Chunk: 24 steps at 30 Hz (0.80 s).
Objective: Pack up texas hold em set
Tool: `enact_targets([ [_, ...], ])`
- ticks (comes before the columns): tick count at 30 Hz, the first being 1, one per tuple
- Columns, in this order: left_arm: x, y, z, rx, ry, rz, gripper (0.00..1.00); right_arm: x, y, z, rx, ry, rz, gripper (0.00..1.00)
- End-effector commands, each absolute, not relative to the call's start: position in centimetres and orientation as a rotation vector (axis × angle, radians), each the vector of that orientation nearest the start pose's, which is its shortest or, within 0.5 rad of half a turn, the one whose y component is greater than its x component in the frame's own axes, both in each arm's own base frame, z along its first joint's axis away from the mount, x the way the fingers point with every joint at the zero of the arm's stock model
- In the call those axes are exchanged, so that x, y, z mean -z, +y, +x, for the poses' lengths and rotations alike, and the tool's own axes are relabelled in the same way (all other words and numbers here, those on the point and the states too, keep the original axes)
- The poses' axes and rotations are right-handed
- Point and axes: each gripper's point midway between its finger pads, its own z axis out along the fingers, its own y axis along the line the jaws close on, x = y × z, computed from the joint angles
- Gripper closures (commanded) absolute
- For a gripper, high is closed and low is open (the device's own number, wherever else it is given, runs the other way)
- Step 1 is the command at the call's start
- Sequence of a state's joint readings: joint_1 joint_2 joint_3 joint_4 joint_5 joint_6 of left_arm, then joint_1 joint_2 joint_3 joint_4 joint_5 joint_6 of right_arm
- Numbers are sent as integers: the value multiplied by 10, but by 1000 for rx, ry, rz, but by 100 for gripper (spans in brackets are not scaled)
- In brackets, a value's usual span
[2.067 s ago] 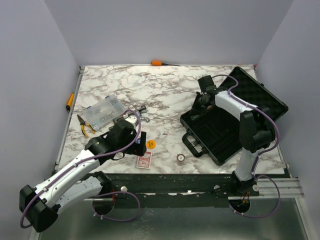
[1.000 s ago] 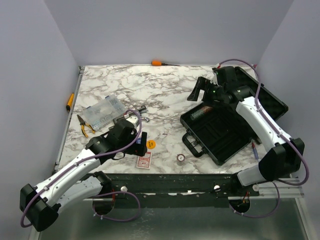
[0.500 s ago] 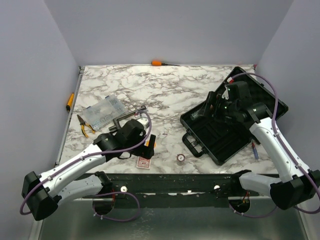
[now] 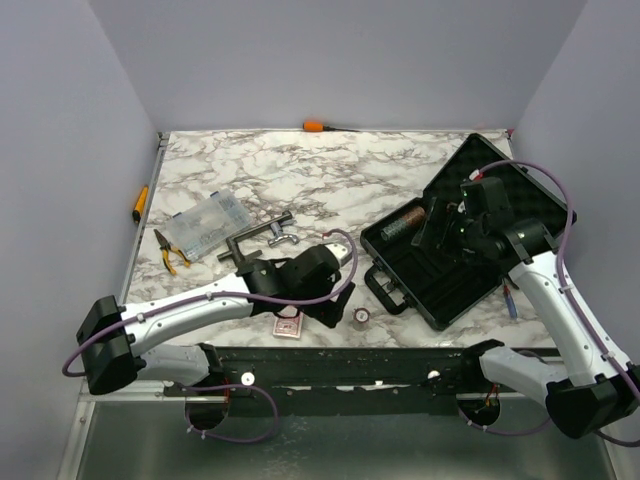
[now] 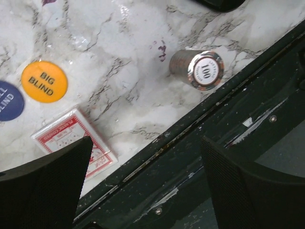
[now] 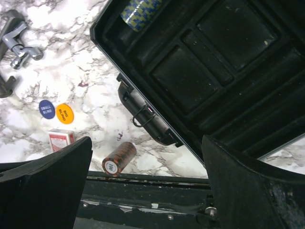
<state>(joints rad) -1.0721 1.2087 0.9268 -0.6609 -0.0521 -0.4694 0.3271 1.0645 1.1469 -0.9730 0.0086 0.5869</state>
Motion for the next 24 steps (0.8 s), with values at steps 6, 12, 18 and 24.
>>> enact_targets([
  [6, -138, -313, 125, 528, 2394, 934, 7, -205, 84, 231, -259, 2490, 401, 0],
  [12, -134, -332, 116, 519, 2368, 1056, 7, -201, 84, 231, -248, 2508, 416, 0],
  [18, -129, -346, 113, 509, 2373, 1085, 7, -198, 88, 225, -283, 2524, 411, 0],
  [24, -122, -356, 107, 509, 2378, 1143, 7, -196, 88, 223, -282, 2529, 430, 0],
])
